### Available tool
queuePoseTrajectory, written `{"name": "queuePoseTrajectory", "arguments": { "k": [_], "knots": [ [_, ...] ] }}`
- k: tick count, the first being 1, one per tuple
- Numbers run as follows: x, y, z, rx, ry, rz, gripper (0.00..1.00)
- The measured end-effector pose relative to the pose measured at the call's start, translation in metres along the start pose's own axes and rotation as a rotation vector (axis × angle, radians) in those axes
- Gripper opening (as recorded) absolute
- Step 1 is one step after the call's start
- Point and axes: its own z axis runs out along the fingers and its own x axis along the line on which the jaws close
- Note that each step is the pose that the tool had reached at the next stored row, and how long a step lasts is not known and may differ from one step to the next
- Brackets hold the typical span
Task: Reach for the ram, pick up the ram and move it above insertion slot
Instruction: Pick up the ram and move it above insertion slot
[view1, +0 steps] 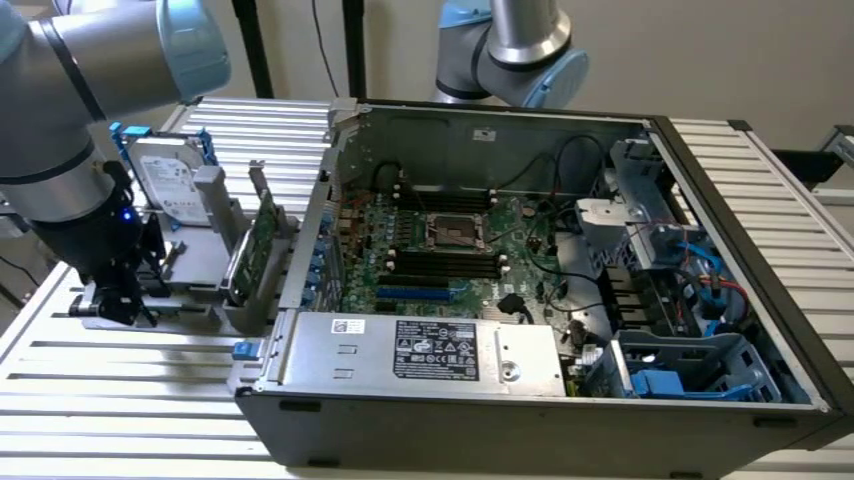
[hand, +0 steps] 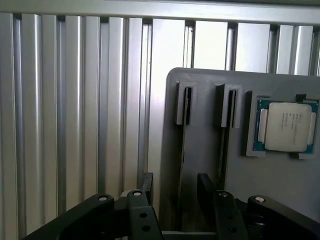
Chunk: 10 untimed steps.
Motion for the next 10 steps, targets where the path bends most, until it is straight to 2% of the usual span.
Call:
{"name": "queuePoseTrajectory", "arguments": {
  "k": [5,7,8,9,10],
  "knots": [
    [0.0000,0.0000,0.0058,-0.0054,-0.0004,0.000,0.48],
    [0.0001,0.0000,0.0061,-0.0067,-0.0004,0.000,0.40],
    [0.0001,-0.0001,0.0062,-0.0071,-0.0006,0.000,0.40],
    [0.0001,-0.0003,0.0063,-0.0075,-0.0007,0.000,0.33],
    [0.0000,-0.0006,0.0065,-0.0076,-0.0011,0.000,0.33]
  ]
}}
